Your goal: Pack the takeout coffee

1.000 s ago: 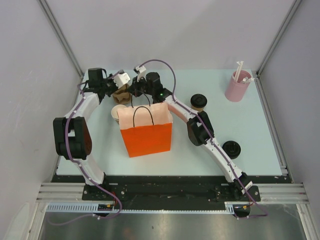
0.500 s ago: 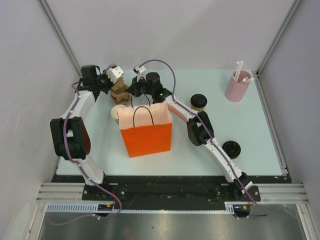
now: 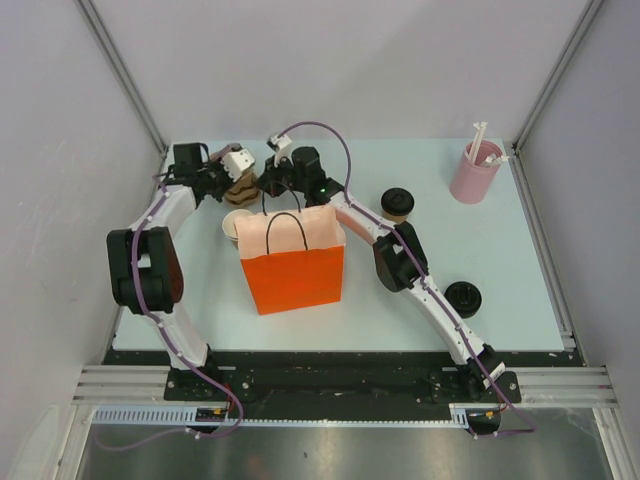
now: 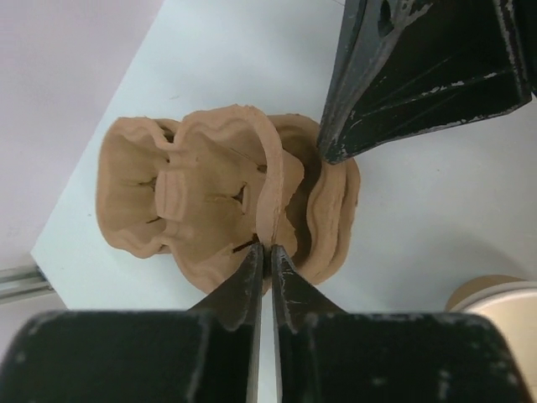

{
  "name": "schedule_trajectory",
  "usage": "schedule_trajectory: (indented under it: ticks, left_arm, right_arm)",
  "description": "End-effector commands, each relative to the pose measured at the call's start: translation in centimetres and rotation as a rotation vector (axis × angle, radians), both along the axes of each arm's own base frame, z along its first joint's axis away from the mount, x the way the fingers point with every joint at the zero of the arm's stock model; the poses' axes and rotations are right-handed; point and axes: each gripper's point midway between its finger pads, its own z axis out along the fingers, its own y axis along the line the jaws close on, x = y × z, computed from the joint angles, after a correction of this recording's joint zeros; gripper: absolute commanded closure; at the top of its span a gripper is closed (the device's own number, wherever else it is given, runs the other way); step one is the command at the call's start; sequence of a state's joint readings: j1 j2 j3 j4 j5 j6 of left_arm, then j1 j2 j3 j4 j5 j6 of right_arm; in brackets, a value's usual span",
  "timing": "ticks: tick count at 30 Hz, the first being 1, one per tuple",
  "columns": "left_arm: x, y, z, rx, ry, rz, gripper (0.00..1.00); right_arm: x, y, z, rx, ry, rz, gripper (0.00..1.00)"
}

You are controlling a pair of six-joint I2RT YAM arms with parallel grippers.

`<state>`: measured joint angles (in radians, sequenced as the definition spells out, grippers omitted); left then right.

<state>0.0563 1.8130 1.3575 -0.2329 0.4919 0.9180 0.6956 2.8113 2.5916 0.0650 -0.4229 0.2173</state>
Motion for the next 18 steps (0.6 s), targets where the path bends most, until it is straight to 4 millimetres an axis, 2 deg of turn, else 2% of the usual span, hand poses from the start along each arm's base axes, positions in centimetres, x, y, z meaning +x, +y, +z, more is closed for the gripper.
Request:
schedule_trajectory:
  ticks: [1, 4, 7, 13, 14, 16, 17, 18]
  left_arm:
    - [-0.2, -1.1, -0.5, 0.000, 0.021, -0.044, 0.80]
    - [0.0, -1.4, -1.2, 0.017, 0.036, -0.045, 0.63]
    - [0.1, -1.8, -1.9, 0.051, 0.045, -0.055, 0.53]
    - [1.0, -0.9, -2.3, 0.092, 0.043, -0.028, 0.49]
    - [1.1, -2.2, -2.7, 0.104, 0.047, -0.053, 0.49]
    - [1.3, -1.9, -2.9, 0.118, 0.047, -0.045, 0.56]
    - [1.4, -1.9, -2.9, 0.121, 0.048, -0.045, 0.64]
    - [1.4, -1.9, -2.9, 0.117, 0.047, -0.044, 0.79]
  right_arm:
    - [-0.7, 0.9, 1.0, 0.036, -0.014, 0.027, 1.00]
    - [-0.6, 0.8, 0.9, 0.034, -0.014, 0.028, 1.00]
    - [-0.6, 0.7, 0.9, 0.036, -0.010, 0.028, 1.00]
    - [-0.8, 0.8, 1.1, 0.036, -0.008, 0.035, 1.00]
    - [-0.8, 0.8, 1.0, 0.035, -0.007, 0.035, 1.00]
    - [-0.8, 0.7, 0.9, 0.033, -0.004, 0.035, 1.00]
    - [-0.8, 0.7, 1.0, 0.033, -0.004, 0.035, 1.00]
    - [-0.8, 0.7, 0.8, 0.031, -0.002, 0.035, 1.00]
